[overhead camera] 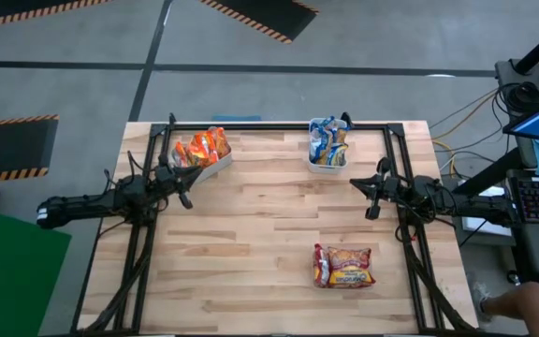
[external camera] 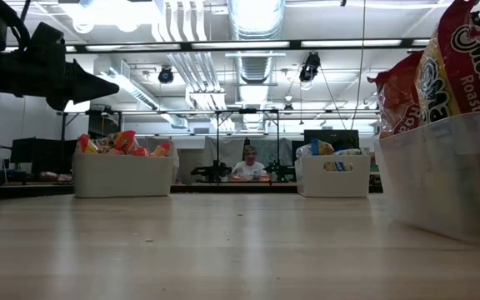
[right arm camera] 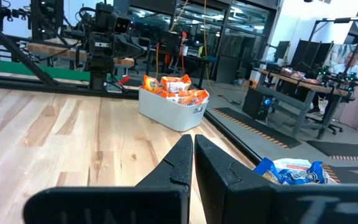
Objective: Sort Maruchan noodles
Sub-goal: Return to Home Position
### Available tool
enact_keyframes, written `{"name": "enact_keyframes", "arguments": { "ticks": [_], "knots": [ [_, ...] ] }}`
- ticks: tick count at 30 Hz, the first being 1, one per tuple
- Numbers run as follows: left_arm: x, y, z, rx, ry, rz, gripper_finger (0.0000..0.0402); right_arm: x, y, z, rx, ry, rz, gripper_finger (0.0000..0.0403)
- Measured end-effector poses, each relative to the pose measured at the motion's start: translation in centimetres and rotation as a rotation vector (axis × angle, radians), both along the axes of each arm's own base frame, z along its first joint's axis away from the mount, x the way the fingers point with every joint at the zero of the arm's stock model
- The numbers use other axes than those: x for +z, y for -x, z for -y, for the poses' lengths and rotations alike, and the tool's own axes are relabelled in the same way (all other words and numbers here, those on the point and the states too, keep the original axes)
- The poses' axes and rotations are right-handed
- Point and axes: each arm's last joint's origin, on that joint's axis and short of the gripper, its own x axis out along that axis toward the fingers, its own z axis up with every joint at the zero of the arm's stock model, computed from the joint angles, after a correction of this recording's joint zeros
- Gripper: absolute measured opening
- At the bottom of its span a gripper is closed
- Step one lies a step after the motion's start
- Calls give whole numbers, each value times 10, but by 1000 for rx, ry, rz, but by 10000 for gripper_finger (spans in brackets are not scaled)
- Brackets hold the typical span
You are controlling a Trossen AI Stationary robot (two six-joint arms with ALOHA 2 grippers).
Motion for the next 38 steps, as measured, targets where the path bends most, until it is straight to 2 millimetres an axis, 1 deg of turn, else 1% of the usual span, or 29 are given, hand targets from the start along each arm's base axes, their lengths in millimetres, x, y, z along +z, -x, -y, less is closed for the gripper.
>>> {"name": "enact_keyframes", "arguments": {
  "ticks": [38],
  "knots": [
    [0,0,0,0,0,0,39,0,0,0,0,0,0,9]
  ]
}}
